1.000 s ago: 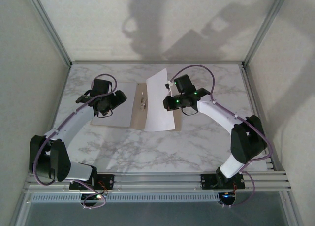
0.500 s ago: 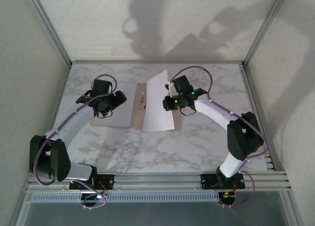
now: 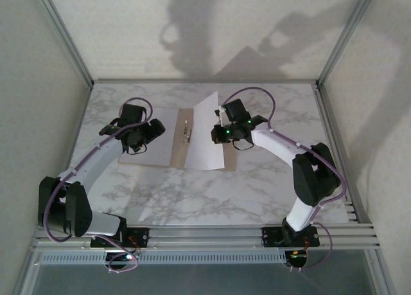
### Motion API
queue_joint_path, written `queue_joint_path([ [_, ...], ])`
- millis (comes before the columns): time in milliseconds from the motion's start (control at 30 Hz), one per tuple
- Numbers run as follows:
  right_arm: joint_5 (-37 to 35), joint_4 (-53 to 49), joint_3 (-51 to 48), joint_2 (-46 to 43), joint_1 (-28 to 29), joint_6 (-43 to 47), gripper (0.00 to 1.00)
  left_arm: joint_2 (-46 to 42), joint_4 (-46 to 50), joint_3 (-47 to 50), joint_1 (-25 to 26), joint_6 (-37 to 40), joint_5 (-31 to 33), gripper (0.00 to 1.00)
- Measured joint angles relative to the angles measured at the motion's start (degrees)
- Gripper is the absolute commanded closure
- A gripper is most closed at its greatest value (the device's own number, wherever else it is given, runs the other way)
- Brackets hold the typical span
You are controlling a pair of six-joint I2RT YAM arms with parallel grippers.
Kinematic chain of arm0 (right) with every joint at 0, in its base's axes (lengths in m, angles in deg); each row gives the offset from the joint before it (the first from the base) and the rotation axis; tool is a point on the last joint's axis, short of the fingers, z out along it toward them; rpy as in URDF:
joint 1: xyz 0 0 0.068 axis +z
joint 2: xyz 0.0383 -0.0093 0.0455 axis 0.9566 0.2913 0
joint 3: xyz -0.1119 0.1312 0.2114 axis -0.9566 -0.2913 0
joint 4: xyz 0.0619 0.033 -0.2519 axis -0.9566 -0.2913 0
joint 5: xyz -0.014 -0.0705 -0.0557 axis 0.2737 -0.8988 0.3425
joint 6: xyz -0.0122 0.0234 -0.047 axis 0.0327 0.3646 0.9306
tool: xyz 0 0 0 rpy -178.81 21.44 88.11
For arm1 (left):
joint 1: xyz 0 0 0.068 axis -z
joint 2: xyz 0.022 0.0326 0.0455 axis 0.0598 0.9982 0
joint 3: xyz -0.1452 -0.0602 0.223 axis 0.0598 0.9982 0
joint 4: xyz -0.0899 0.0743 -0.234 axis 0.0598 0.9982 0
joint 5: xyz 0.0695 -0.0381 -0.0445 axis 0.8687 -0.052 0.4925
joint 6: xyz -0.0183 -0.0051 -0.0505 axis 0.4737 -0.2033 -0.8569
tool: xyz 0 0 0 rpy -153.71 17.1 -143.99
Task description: Put the files into the folder
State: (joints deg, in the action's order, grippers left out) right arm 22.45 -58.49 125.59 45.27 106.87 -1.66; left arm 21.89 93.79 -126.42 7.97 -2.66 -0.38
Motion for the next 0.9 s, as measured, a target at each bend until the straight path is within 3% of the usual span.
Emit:
queue_joint_path([
  [900, 0.07, -0.44, -1.95, -4.96, 0.0, -0.26, 0.99, -0.11, 0.0, 0.04, 0.0, 0.0, -0.02, 0.1],
])
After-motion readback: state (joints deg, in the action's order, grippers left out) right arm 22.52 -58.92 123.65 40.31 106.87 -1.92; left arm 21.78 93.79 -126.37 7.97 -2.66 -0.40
